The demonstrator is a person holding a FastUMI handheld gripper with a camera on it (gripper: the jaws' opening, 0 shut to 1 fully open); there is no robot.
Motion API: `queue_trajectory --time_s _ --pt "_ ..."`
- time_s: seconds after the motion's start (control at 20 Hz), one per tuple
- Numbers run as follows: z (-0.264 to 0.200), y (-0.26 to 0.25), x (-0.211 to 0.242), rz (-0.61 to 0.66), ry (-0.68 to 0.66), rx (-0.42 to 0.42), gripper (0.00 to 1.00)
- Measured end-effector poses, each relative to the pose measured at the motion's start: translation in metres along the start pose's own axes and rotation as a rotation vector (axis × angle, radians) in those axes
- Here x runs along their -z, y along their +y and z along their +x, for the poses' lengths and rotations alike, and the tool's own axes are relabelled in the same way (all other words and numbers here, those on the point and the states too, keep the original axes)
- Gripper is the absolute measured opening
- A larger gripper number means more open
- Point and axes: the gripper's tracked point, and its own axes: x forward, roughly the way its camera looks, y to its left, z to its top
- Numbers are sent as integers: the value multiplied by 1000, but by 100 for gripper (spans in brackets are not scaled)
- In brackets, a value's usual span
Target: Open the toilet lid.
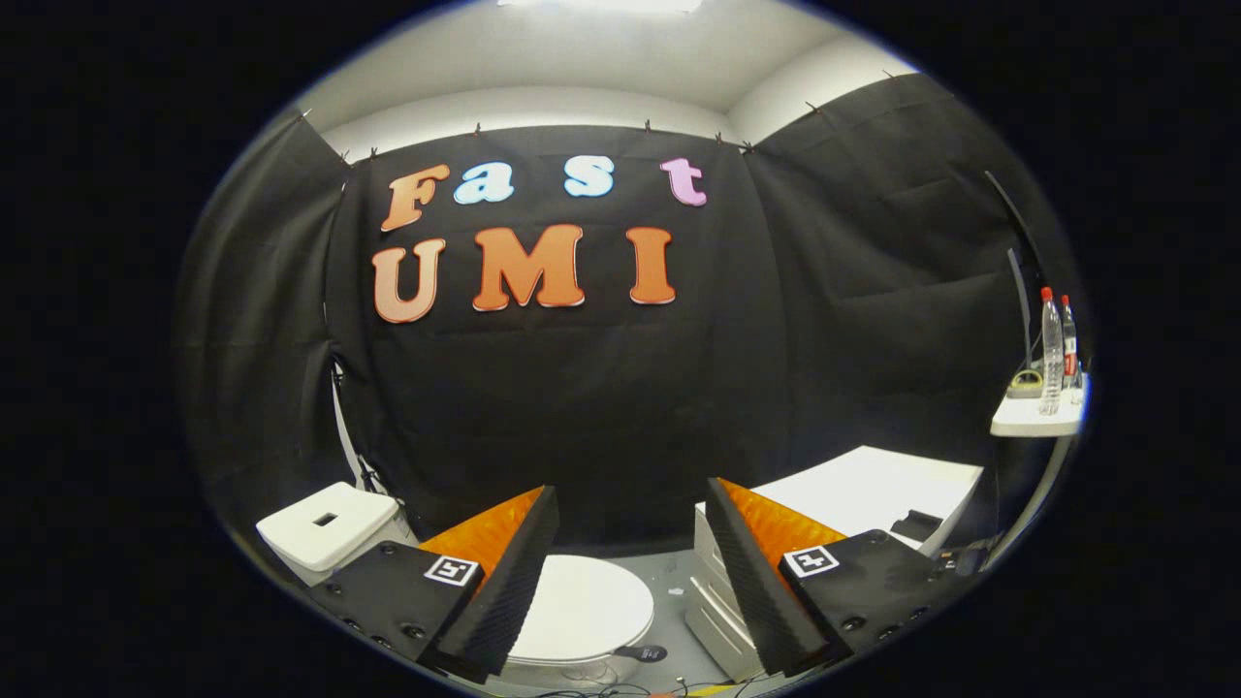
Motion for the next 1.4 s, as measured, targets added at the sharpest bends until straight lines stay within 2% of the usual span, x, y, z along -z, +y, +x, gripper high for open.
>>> queue_trajectory --time_s 0.35,0.6,1.05,1.25,1.4 --pt "22 -27 110 90 143 57 98" --pt "25 -67 194 186 256 170 99" --pt "29 -99 305 565 353 336 99" --pt "40 -95 345 659 415 342 97" --pt "46 -85 363 704 466 317 86"
